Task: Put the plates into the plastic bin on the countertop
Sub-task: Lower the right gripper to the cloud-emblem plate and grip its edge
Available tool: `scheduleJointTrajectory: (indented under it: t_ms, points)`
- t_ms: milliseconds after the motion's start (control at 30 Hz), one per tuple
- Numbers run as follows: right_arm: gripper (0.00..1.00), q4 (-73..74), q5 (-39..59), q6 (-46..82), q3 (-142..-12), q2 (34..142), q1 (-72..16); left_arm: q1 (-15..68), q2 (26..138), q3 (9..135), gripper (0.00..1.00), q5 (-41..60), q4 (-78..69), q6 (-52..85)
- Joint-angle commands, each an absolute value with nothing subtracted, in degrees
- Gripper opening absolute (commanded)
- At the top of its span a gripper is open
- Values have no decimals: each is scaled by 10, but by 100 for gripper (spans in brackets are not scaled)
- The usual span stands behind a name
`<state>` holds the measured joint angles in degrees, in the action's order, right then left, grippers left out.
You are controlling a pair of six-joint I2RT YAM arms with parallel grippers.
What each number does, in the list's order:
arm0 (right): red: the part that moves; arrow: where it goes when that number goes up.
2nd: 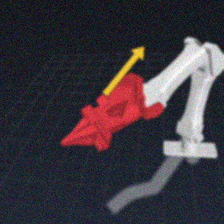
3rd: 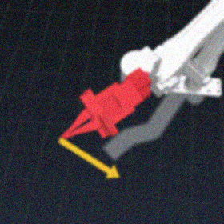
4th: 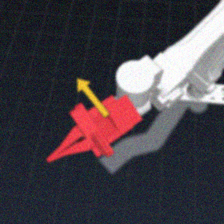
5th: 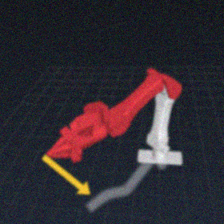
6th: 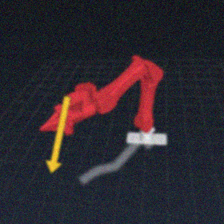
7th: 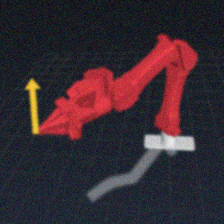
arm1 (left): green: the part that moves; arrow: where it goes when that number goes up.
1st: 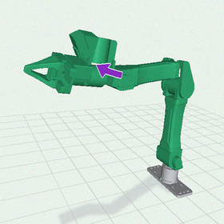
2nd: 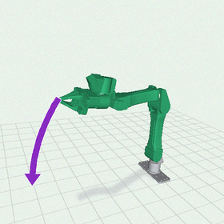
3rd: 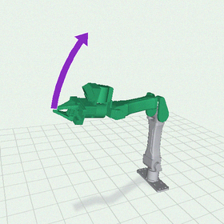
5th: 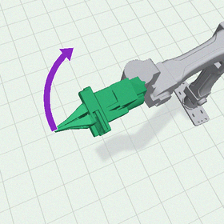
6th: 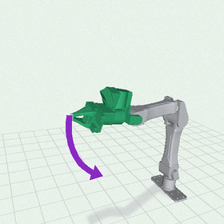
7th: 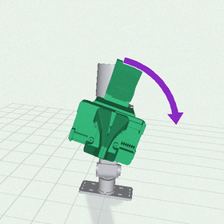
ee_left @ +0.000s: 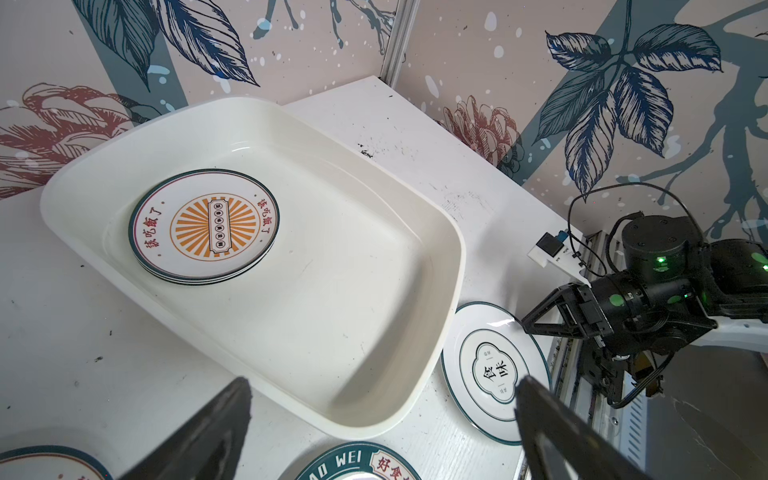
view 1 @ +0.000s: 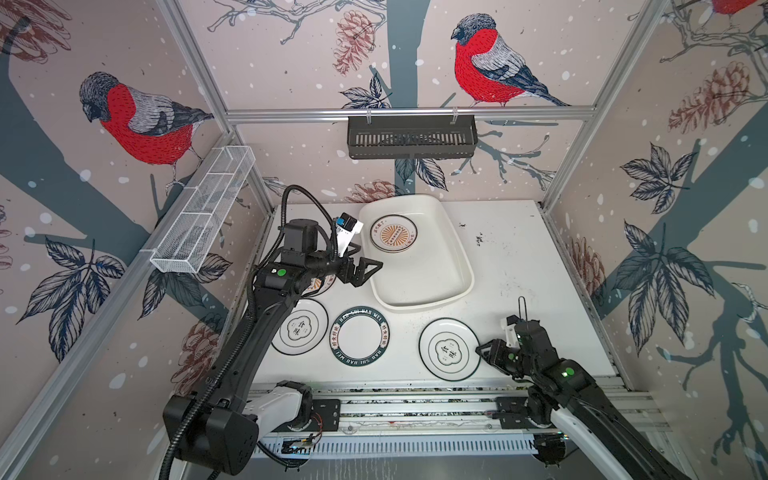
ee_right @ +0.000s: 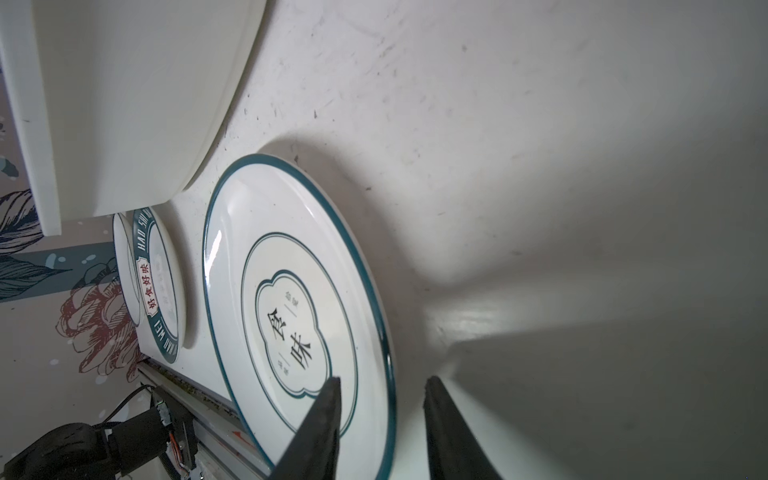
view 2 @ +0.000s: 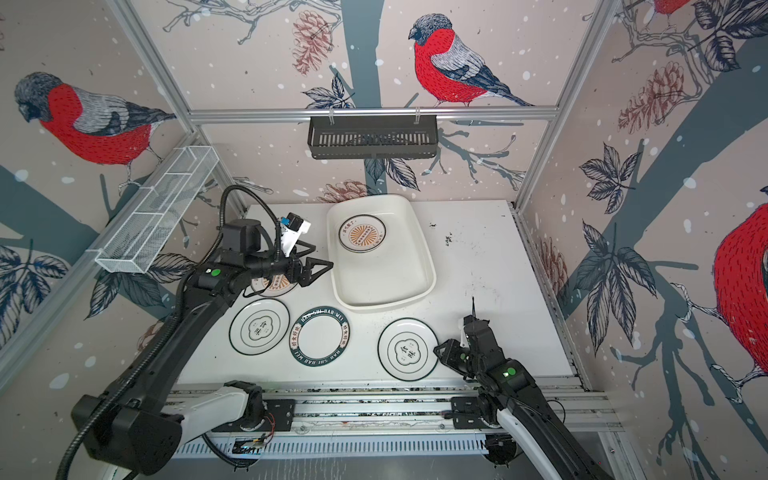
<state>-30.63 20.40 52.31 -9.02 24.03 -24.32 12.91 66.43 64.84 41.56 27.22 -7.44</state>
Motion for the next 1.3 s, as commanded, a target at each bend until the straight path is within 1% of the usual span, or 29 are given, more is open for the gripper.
scheduleJointTrajectory:
  t_ms: [0,267,633,1267]
  points:
    - [35,-307,220,523,-78,242,-243,130,667,649,98,428,249,-72]
    - [32,-291,227,523,-68,245,-243,130,681,661,98,434,243,-67]
    - [30,-278,216,498,-91,315,-243,130,682,664,98,439,241,-68]
    - [23,-208,232,493,-90,369,-244,130,670,657,98,443,243,-71]
